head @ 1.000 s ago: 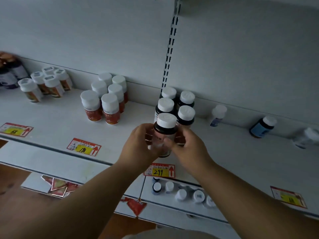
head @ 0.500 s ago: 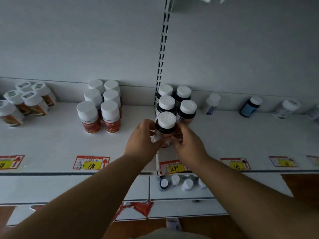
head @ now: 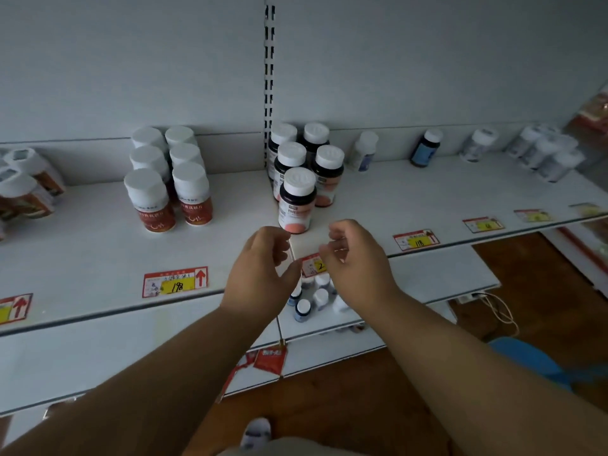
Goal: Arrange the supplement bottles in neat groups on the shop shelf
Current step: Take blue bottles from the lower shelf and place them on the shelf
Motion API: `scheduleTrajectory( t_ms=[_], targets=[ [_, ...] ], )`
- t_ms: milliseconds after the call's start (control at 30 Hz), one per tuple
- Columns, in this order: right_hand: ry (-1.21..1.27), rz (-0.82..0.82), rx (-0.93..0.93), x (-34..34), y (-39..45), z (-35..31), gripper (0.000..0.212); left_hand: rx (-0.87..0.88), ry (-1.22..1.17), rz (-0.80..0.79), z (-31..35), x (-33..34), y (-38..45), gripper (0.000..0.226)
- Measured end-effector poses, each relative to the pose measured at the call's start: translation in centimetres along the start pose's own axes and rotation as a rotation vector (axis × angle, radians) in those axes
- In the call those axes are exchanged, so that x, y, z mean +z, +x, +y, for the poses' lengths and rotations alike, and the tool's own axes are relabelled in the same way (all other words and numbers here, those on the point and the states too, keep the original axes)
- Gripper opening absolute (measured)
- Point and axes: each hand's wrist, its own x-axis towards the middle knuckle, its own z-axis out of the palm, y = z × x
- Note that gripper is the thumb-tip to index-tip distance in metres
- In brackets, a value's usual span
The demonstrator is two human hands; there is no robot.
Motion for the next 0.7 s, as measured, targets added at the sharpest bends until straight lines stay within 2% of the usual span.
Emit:
scheduleTrajectory(
  t_ms=[133,267,367,700],
  targets=[
    [0.023,-0.022,-0.043,-0.2,-2.8,1.8,0.032,0.027,0.035,-0.072,1.0,1.2,-2.7,0.034],
    [0.04,-0.056,0.002,1.6,-6.0,7.1,0.028,-0.077,0.056,-0.177,-0.5,5.7,-6.4,0.036],
    [0.055,-0.099,0.087,4.6,-7.5,12.1,0.03,-0.203,0.038,-0.256,-3.9,10.2,-8.0,0.037],
    [0.072,-0.153,0.227,17.0,-5.6,24.3,0.033,-0.33,0.104,-0.31,-17.3,21.0,-6.9,0.031]
  ],
)
